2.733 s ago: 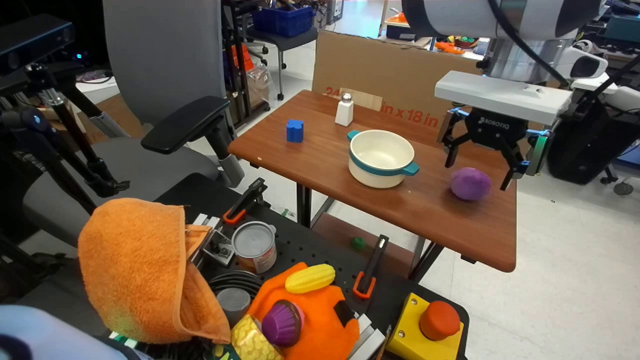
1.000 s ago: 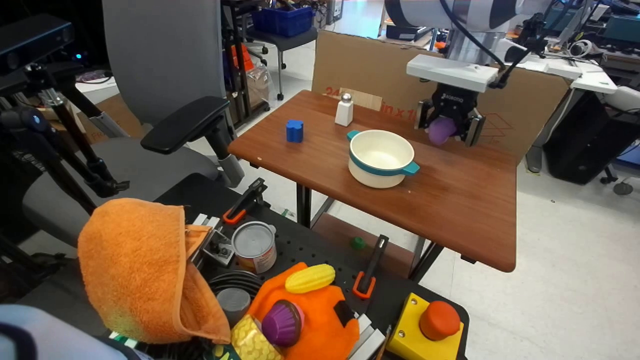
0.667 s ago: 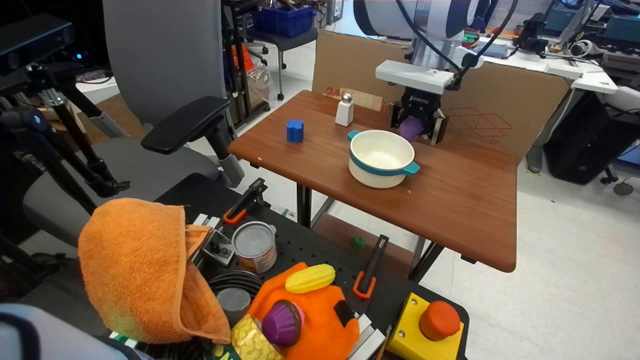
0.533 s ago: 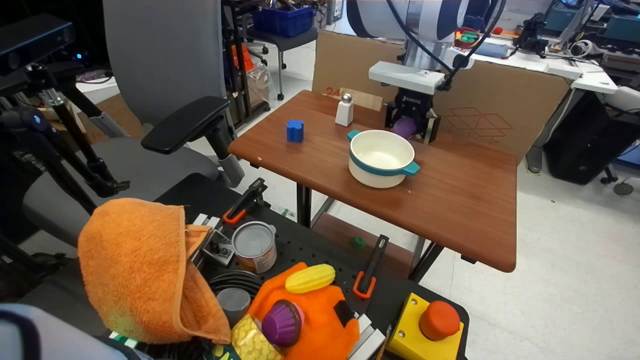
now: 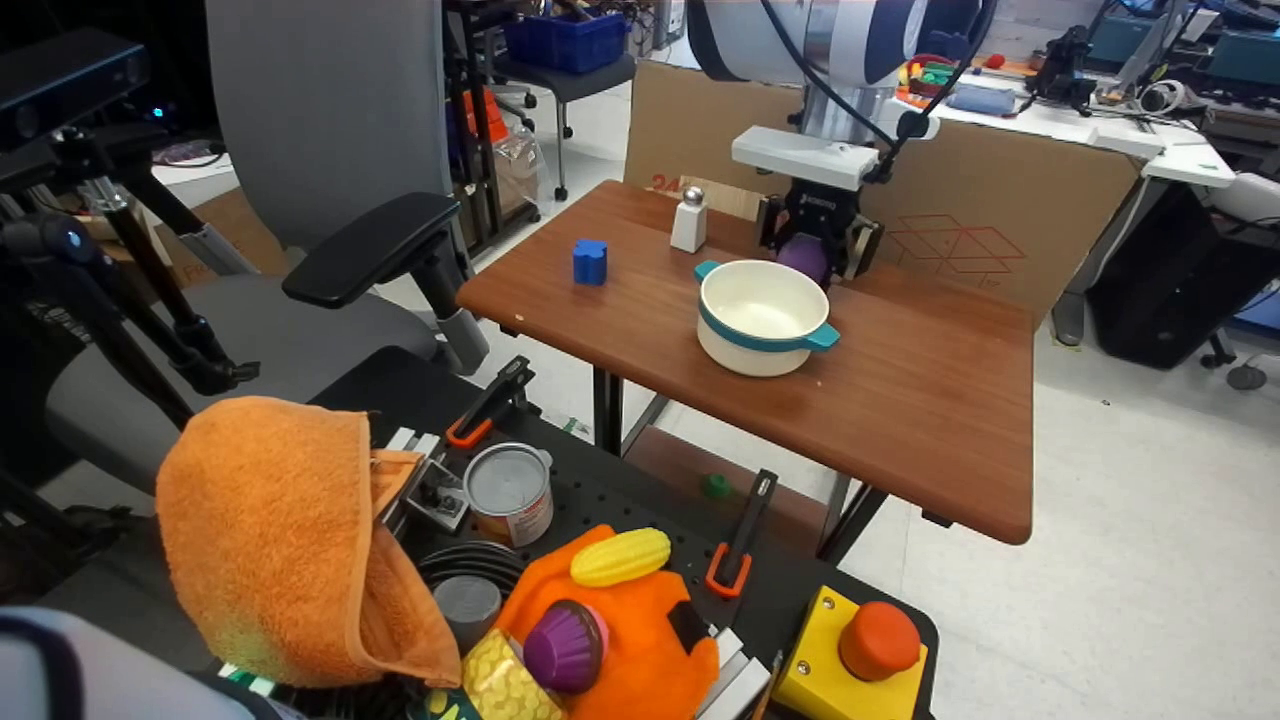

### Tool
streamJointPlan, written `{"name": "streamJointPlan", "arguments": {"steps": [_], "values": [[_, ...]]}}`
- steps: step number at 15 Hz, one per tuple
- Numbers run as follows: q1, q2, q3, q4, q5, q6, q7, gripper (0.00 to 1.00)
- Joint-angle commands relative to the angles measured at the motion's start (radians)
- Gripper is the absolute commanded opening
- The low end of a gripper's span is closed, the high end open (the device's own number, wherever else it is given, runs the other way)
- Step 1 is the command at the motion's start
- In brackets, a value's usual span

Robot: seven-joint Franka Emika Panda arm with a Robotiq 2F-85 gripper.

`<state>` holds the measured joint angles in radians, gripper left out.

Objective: Move the purple plush toy backwards

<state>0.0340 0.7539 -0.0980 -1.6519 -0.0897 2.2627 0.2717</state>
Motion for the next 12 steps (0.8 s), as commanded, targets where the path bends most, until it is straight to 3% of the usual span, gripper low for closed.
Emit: {"name": "streamJointPlan", "arguments": {"steps": [1,3,4,11,12], "values": [[0.008,-0.052,-0.029,-0.005,-0.013,-0.034,0.008,0.84],[0.011,-0.096,-0.050,-0.014,-0.029,-0.061,0.015,0.98],[0.011,-0.125,-0.060,-0.020,-0.039,-0.092,0.012,1.00],[-0.016,-0.386,-0.072,-0.100,-0.168,-0.486,-0.084,1.00],[-0.026,-0.294,-0.054,-0.027,-0.141,-0.422,-0.041,1.00]]}}
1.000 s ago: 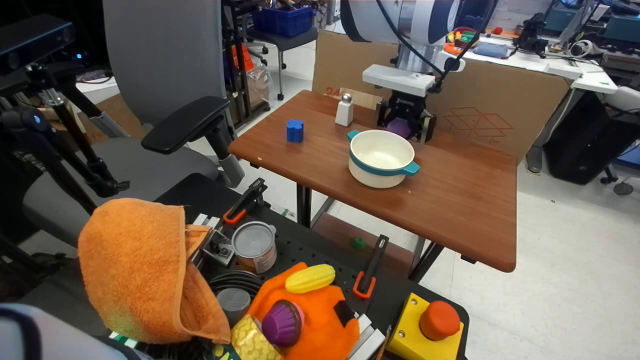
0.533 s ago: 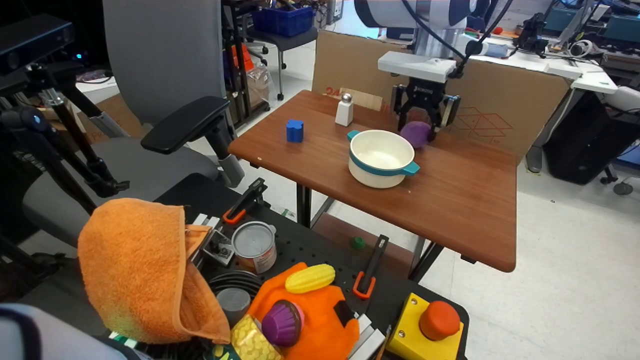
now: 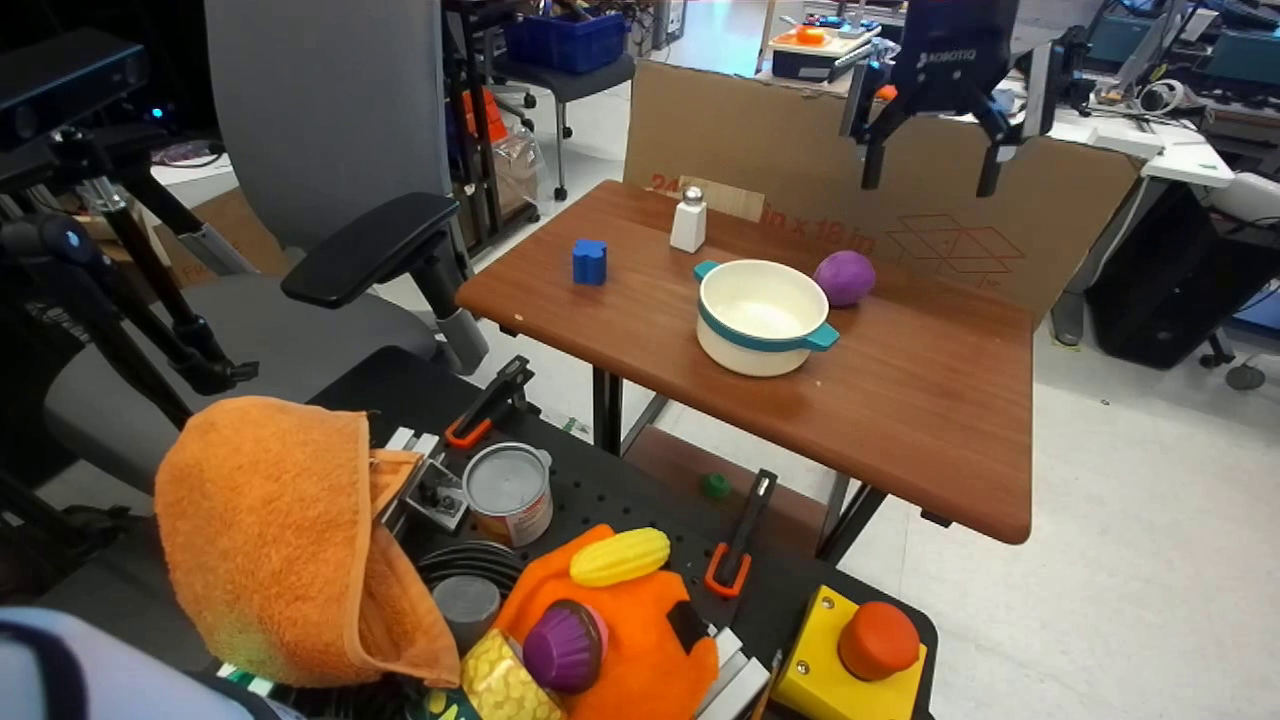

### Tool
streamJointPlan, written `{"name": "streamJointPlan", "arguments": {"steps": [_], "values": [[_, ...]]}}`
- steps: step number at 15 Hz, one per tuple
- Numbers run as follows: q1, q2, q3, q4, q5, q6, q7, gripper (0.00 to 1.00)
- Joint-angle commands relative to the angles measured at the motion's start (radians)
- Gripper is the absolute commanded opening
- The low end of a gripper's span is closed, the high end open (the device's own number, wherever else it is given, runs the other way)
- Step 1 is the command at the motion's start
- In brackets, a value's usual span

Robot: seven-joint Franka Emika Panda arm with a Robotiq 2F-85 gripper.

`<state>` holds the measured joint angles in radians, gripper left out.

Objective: Move the purple plush toy backwards

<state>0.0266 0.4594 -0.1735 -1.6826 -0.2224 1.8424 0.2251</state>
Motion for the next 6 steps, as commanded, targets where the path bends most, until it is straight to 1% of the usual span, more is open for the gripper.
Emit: {"name": "streamJointPlan", "arguments": {"steps": [1,3,6], "values": [[-0.024,-0.036,0.023,-0.013,-0.021,-0.043,-0.007,1.00],[-0.029,-0.080,0.024,-0.042,-0.028,-0.063,-0.021,1.00],[-0.029,-0.085,0.024,-0.060,-0.030,-0.063,-0.022,1.00]]}}
